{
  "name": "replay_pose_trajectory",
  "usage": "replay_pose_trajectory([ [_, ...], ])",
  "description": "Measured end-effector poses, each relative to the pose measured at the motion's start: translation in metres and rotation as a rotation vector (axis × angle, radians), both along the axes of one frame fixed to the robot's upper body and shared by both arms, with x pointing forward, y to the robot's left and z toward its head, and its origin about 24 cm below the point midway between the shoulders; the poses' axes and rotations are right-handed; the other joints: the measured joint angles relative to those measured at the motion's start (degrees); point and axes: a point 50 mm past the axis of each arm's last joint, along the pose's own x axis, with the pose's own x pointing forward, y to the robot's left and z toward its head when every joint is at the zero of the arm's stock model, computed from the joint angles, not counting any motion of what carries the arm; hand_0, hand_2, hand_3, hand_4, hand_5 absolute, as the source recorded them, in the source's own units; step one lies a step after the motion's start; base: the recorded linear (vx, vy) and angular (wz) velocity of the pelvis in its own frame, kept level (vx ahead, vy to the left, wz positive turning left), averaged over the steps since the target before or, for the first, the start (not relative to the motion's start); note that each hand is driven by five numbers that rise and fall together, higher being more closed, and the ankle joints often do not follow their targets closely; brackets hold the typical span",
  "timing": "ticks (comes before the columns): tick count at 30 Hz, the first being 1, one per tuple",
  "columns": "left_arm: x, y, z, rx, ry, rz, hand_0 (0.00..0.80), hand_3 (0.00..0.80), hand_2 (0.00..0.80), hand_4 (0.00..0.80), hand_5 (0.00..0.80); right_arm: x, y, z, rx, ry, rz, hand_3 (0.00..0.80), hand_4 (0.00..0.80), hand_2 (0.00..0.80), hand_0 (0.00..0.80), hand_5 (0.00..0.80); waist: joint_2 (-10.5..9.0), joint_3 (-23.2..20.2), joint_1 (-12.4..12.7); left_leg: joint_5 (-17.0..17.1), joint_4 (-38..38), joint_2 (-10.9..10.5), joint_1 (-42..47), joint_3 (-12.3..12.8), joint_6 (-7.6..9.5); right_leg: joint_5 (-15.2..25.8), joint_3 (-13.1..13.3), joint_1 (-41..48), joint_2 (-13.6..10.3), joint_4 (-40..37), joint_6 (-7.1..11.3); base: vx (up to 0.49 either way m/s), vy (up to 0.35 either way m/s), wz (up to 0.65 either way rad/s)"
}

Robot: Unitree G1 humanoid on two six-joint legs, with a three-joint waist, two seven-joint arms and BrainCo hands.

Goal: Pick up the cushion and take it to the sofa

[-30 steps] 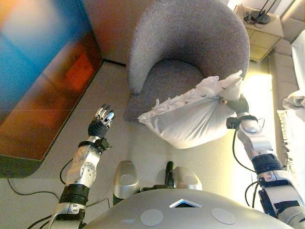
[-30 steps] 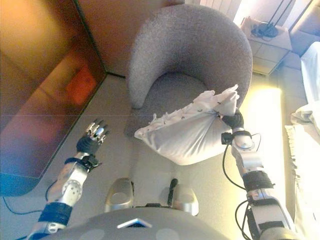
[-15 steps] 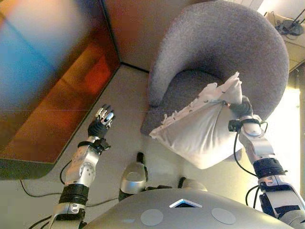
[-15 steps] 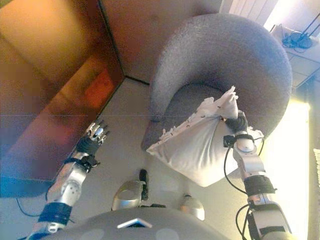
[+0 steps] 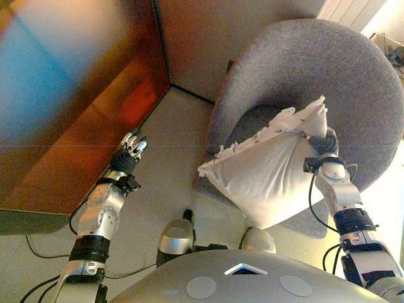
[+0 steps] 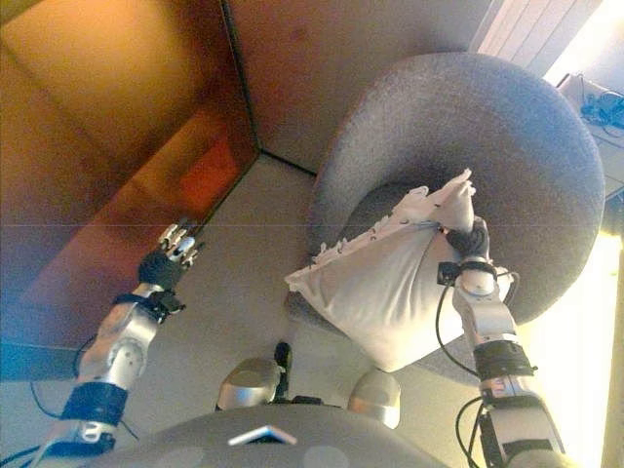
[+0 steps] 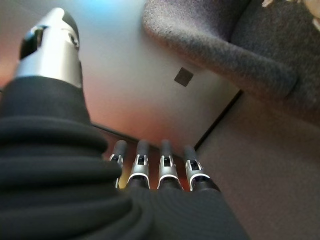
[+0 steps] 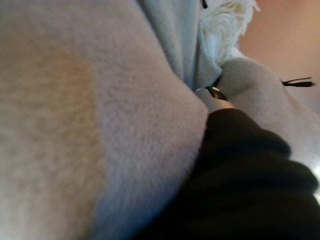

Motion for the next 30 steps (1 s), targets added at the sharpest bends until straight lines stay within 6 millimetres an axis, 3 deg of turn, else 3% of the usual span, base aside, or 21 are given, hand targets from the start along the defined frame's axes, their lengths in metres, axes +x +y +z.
replay_pose_trajectory([
  [2,-0.001,0.006,0.002,0.026,0.009,-0.025,0.0,0.0,0.0,0.0,0.0,-0.004,-0.008,-0.005,0.014,0.02,-0.043,0.8,0.8,0.8,0.8,0.8,-3.26,0.69,-0.38,-0.02,0.29,-0.35,-0.1,-2.06,-2.51,0.81,1.1,0.88,0.11,-3.01,-1.03,0.234,-0.156,0.87],
  [3,-0.002,0.01,0.003,0.037,0.014,-0.027,0.0,0.0,0.0,0.0,0.0,-0.008,-0.016,-0.007,0.021,0.033,-0.072,0.8,0.8,0.8,0.8,0.8,-4.6,0.89,-0.38,-0.23,0.78,0.14,-0.52,-2.56,-4.12,3.64,1.33,1.11,0.29,-2.54,-1.27,0.229,-0.121,0.81],
  [5,-0.01,0.002,-0.005,0.0,0.044,-0.03,0.0,0.0,0.0,0.0,0.0,-0.013,-0.037,0.0,-0.004,0.03,-0.134,0.8,0.8,0.8,0.8,0.8,-2.26,0.52,-0.84,-1.47,3.32,4.37,-1.74,-2.5,-5.5,4.17,0.83,1.52,4.49,-2.97,-3.04,0.184,-0.052,0.52],
  [6,-0.014,-0.001,-0.008,-0.018,0.054,-0.033,0.0,0.0,0.0,0.0,0.0,-0.013,-0.046,0.007,-0.024,0.015,-0.15,0.8,0.8,0.8,0.8,0.8,-1.26,0.63,-0.65,-1.77,3.01,5.42,-1.93,-2.43,-6.16,4.61,0.82,1.81,5.72,-3.79,-3.76,0.151,-0.02,0.12],
  [8,-0.019,-0.005,-0.013,-0.044,0.074,-0.032,0.0,0.0,0.0,0.0,0.0,-0.013,-0.059,0.02,-0.061,-0.004,-0.161,0.8,0.8,0.8,0.8,0.8,-0.26,0.45,0.28,-1.55,1.55,6.27,-0.72,-2.31,-6.21,5.39,0.96,2.54,6.86,-4.92,-4.32,0.16,-0.015,-0.09],
  [11,-0.017,-0.001,-0.008,-0.046,0.062,-0.02,0.0,0.0,0.0,0.0,0.0,-0.007,-0.067,0.029,-0.069,-0.013,-0.153,0.8,0.8,0.8,0.8,0.8,-0.35,0.56,0.15,-1.1,-0.25,6.59,1.18,-1.94,-7.84,5.26,0.79,3.63,7.05,-5.19,-4.35,0.139,-0.022,-0.11],
  [15,-0.015,0.006,-0.004,-0.017,0.054,-0.021,0.0,0.0,0.0,0.0,0.0,-0.005,-0.071,0.025,-0.032,0.019,-0.174,0.8,0.8,0.8,0.8,0.8,-2.11,0.7,0.93,-0.99,-0.8,6.39,1.23,-1.75,-7.76,5.05,0.09,3.98,6.52,-5.19,-4.44,0.084,-0.038,0.01],
  [24,-0.017,0.012,-0.002,0.006,0.06,-0.028,0.0,0.0,0.0,0.0,0.0,0.007,-0.071,0.027,-0.027,0.034,-0.182,0.8,0.8,0.8,0.8,0.8,-2.14,0.71,2.93,-0.69,-0.49,6.35,-0.15,-2.6,-7.54,5.02,-1.28,3.91,6.31,-5.18,-4.47,0.036,-0.033,0.09],
  [30,-0.021,0.013,-0.004,0.012,0.076,-0.03,0.0,0.0,0.0,0.0,0.0,0.025,-0.07,0.038,-0.107,0.058,-0.145,0.8,0.8,0.8,0.8,0.8,-2.28,0.86,3.85,-0.46,0.52,6.39,-1.9,-3.37,-7.49,4.98,-2.92,3.79,6.13,-5.19,-4.42,0.003,-0.022,0.14],
])
